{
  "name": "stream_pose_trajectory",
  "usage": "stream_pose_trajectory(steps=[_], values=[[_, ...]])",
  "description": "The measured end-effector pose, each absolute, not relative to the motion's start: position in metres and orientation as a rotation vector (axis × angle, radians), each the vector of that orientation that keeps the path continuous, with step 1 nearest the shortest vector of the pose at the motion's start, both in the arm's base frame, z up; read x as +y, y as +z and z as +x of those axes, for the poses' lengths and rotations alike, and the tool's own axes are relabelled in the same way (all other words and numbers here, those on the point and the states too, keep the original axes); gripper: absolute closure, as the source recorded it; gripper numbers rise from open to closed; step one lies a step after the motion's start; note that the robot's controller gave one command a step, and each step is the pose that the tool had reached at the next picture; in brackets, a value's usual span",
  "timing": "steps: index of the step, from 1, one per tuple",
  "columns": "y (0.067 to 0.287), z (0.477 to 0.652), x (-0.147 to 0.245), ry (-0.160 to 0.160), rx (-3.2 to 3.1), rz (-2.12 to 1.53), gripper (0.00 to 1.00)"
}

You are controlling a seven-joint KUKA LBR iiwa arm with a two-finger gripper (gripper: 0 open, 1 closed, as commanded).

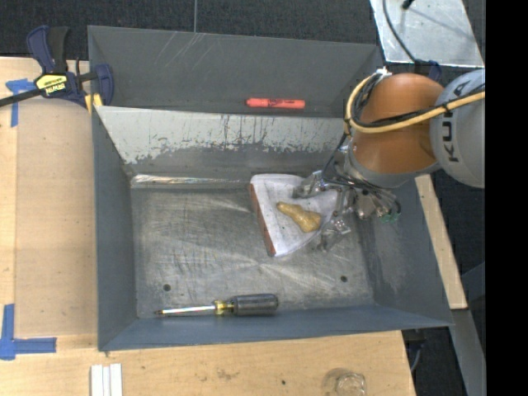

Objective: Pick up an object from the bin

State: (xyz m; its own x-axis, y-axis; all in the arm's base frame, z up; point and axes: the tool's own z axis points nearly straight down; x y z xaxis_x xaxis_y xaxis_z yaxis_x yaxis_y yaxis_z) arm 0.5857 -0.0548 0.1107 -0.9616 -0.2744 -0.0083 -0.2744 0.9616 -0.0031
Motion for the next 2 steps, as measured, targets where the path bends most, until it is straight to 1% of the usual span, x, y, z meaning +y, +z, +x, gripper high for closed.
stream_pose_trajectory(steps=[1, 2], values=[[0.086, 0.593, -0.058, 0.0, 3.137, -0.062, 0.0], [0.073, 0.592, -0.073, 0.004, 3.165, -0.136, 1.0]])
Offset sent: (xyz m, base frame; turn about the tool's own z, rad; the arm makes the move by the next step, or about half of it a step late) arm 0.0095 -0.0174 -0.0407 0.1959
